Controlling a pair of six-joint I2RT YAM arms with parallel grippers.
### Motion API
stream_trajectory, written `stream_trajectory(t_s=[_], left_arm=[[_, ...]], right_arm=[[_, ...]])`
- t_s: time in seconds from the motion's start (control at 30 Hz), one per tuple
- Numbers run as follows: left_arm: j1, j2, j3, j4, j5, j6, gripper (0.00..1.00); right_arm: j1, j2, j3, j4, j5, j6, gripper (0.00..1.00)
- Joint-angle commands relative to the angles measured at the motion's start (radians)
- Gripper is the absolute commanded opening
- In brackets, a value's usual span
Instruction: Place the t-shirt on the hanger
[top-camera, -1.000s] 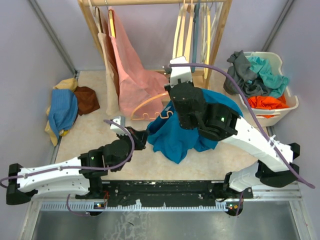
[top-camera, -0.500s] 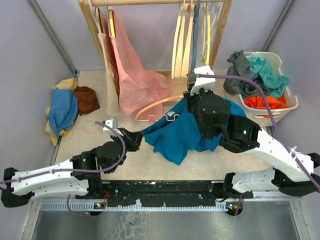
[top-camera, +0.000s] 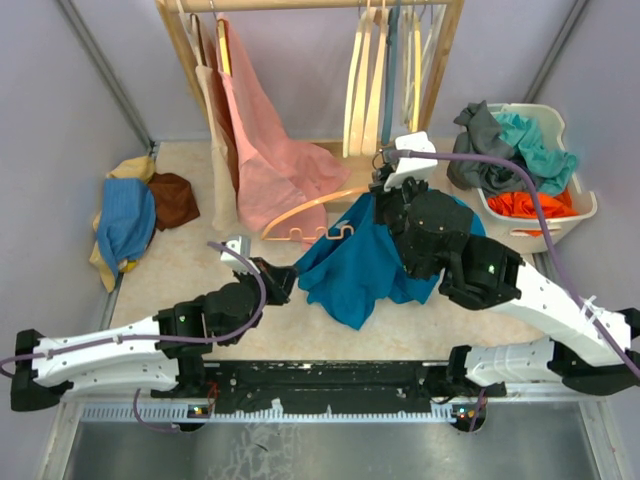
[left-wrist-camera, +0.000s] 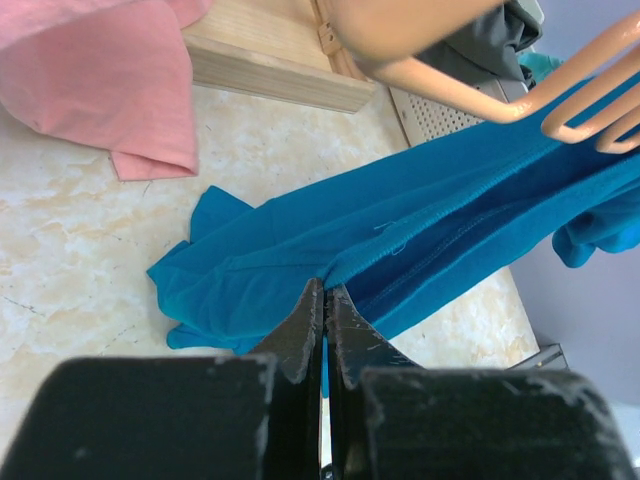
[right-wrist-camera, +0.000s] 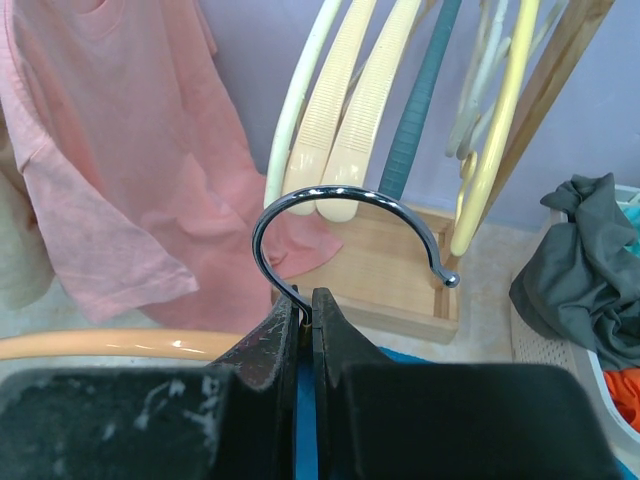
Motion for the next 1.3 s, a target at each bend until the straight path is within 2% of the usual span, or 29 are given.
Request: stream_trajectory(t_s=[0.0,0.27,0.83,1.27], left_arm=[[0.003,0.010,-0.006,0.053,0.021,0.022,0.00],[0.005,-0.045,-0.037,0.023,-0.012,0.013,0.00],[0.013,-0.140,0.011,-0.080,-0.036,0.047,0.00],[0.015,-0.203,0.083,-0.172,-0.046,0.077,0.00]], right_arm=[[0.008,-0.004,0.050,0.105,0.002,-0.007,0.00],[0.008,-0.085,-0.027,0.128,-0.021,-0.004,0.00],[0.014,-0.137,-0.111,0.143,-0.065,-0.036,0.00],[0.048,-0.104,-0.140,0.181,0.038,-0.155,0.00]])
